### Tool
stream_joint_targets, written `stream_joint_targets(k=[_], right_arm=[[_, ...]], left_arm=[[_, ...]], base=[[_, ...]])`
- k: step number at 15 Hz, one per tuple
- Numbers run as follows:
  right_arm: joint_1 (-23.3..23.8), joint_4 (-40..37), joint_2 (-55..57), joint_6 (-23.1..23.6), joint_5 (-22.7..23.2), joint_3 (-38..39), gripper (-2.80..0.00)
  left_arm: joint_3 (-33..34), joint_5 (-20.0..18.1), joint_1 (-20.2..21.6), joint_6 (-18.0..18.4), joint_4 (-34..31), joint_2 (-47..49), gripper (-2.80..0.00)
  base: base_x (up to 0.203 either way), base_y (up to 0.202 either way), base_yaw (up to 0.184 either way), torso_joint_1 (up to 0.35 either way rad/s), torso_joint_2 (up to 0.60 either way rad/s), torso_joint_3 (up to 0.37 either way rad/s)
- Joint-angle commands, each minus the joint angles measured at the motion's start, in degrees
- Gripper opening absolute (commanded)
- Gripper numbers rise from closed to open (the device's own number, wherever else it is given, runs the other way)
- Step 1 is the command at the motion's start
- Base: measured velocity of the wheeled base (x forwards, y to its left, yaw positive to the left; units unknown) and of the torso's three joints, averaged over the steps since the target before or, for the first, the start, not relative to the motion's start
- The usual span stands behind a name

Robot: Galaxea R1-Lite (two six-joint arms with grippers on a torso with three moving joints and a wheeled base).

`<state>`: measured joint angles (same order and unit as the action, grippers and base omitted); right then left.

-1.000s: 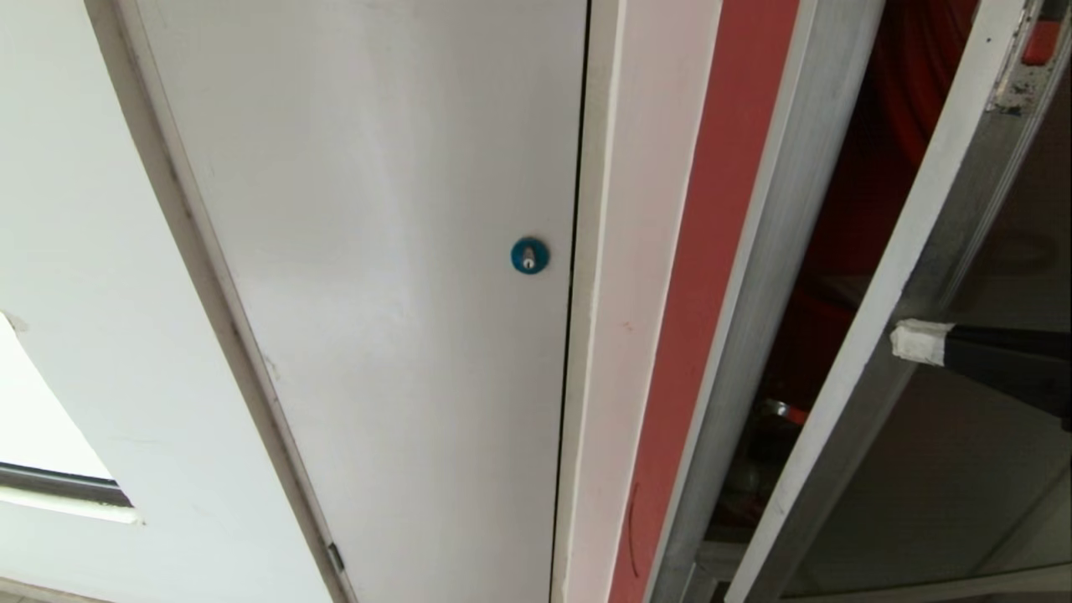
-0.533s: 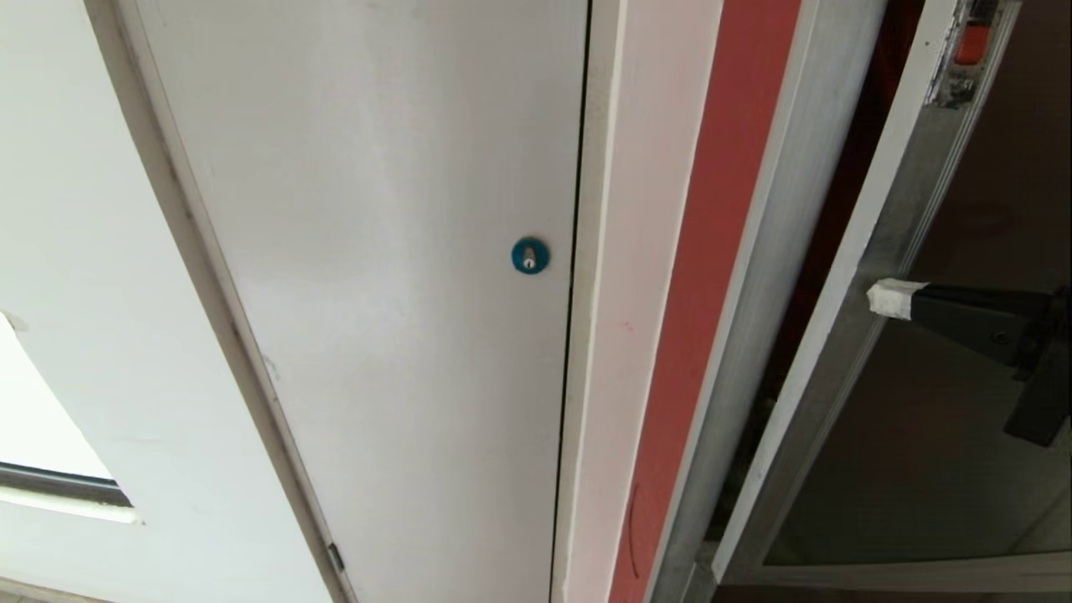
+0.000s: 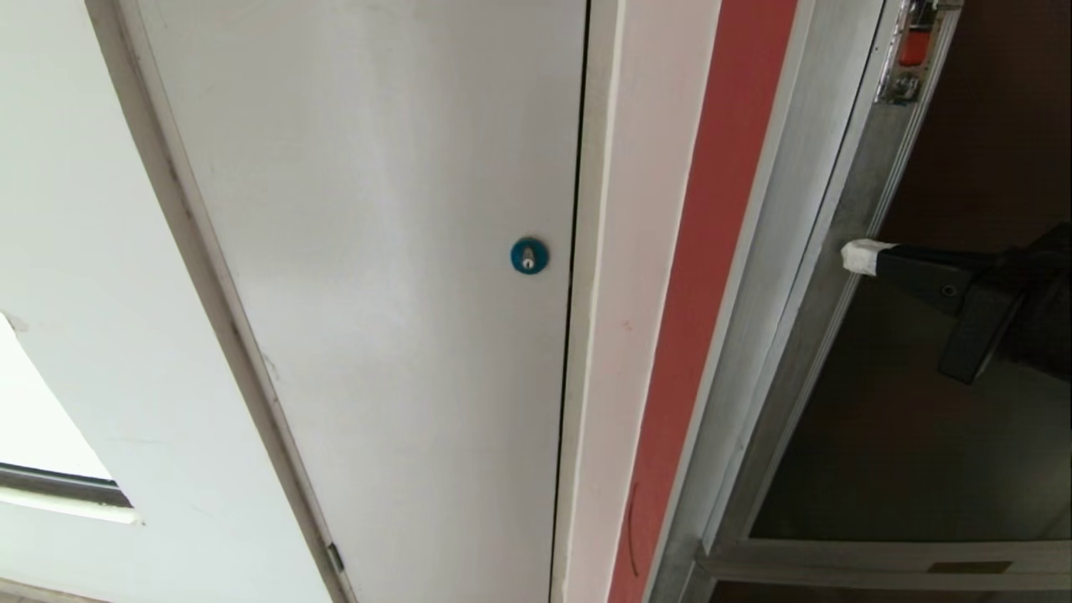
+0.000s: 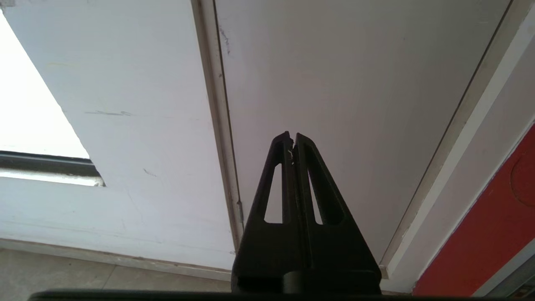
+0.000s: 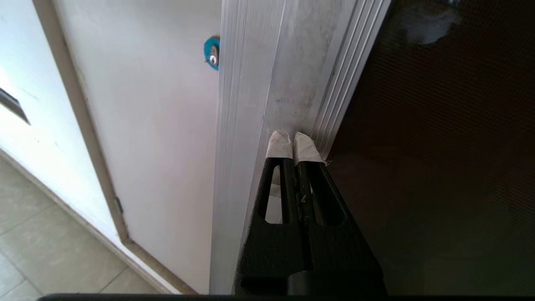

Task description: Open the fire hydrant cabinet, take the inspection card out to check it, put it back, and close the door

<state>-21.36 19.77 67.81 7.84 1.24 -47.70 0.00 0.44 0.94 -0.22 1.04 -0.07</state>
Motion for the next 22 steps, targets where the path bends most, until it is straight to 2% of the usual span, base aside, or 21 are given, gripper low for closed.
stream_joint_targets(k=[1,11,22], right_arm=[[0.0,0.3,2.0,0.1,-0.4,-0.1,-2.80],[0.1,2.4,5.2,0.1,-2.9,-0.9,-2.80],[-0.1,2.3,4.4,-0.1,-3.1,-0.5,-2.80]], left_arm=[[0.4,0.0,0.0,0.0,0.0,0.1,-2.80],[0.4,0.0,0.0,0.0,0.0,0.1,-2.80],[0.4,0.0,0.0,0.0,0.0,0.1,-2.80]], base=[[0.000,0.000,0.000,0.000,0.00,0.000],[0.000,0.000,0.000,0.000,0.00,0.000],[0.000,0.000,0.000,0.000,0.00,0.000]])
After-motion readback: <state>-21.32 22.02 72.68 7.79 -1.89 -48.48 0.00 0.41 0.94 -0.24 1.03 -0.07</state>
